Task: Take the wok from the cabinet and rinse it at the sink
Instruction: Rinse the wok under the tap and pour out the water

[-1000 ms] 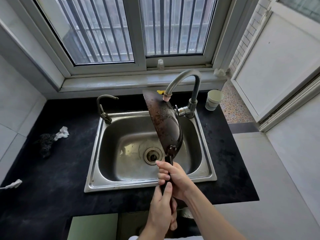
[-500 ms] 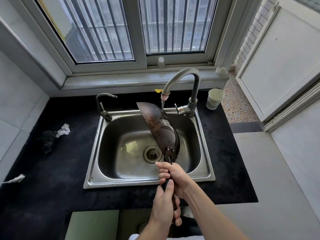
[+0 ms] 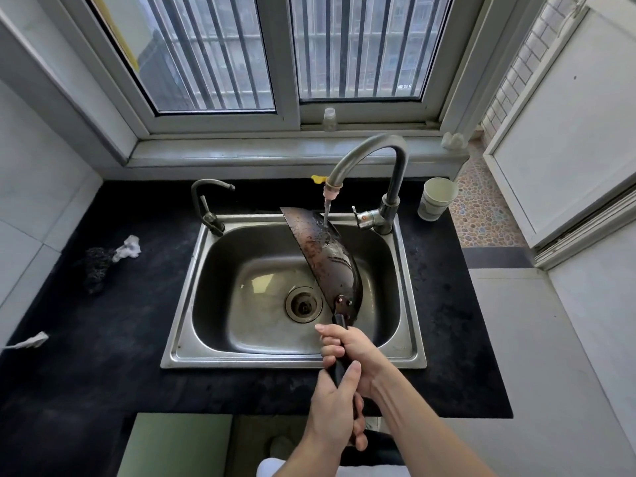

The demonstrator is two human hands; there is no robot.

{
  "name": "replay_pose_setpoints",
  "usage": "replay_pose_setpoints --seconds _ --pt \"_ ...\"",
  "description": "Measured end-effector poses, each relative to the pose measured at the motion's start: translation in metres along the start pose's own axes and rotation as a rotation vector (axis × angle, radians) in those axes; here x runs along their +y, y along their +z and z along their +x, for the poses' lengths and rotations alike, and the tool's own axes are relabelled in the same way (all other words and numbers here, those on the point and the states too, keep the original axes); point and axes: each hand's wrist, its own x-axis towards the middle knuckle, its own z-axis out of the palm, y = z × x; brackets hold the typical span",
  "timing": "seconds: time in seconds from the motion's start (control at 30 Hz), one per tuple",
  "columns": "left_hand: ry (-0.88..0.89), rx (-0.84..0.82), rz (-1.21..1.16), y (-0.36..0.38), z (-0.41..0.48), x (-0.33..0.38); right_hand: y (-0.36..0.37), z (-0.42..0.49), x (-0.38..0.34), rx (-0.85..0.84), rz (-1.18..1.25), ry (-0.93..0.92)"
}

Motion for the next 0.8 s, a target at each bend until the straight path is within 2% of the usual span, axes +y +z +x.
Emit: replay_pose_setpoints --seconds 0.33,0.8 --pt "0.008 0.017 0.056 0.008 0.009 -0.005 -0.008 -0.002 -0.009 -0.025 -0.056 -0.003" --pt "-0.006 -0.008 0.056 0.016 0.005 -0.003 -0.017 0.002 -0.008 0.015 -0.211 -0.126"
